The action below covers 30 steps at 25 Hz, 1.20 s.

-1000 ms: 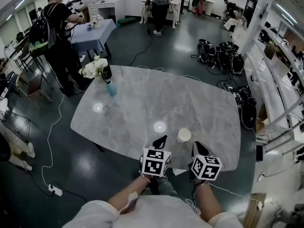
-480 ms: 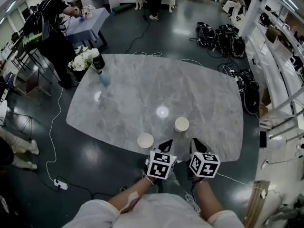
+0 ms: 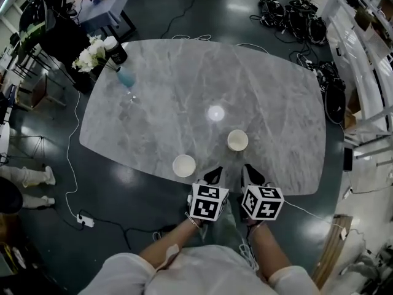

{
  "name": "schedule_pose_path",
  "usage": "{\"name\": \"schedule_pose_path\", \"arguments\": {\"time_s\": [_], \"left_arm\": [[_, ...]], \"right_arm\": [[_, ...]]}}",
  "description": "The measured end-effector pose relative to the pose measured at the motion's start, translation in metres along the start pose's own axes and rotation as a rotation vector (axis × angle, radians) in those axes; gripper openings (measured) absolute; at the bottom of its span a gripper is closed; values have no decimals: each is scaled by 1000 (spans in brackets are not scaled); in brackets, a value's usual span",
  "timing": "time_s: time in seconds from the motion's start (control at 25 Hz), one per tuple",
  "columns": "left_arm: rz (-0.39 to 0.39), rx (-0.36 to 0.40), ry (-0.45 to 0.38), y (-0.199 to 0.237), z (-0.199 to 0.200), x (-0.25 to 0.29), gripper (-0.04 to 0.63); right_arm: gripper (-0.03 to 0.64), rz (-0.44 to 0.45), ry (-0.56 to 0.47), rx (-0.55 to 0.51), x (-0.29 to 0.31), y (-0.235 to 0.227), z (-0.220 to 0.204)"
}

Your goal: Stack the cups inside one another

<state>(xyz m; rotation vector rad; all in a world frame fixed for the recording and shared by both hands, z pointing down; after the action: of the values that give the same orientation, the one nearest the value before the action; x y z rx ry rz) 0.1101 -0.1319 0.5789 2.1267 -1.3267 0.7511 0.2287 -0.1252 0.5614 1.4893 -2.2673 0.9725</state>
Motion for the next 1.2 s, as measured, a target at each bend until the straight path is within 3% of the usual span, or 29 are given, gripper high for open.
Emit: {"name": "schedule_pose_path", "arguments": {"time_s": [0.6, 1.2], "left_arm": [[25, -21, 20, 2, -5, 14, -5], [55, -53, 64, 4, -8, 28, -5]], "right_arm": [[28, 39, 29, -24, 30, -7, 0], [152, 95, 81, -35, 63, -20, 7]]}}
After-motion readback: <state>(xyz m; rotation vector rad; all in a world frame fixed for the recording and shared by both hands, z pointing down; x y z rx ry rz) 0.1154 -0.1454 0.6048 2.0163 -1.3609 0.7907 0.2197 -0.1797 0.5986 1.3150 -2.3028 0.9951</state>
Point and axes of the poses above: the fingertips, and each gripper's own axes: x forward along the fingers, y to its left, z out of its top, the point moved 5 cm from there along -x, backward along the fingers, and after that the axes turned 12 degrees about z, right-handed, at the moved point
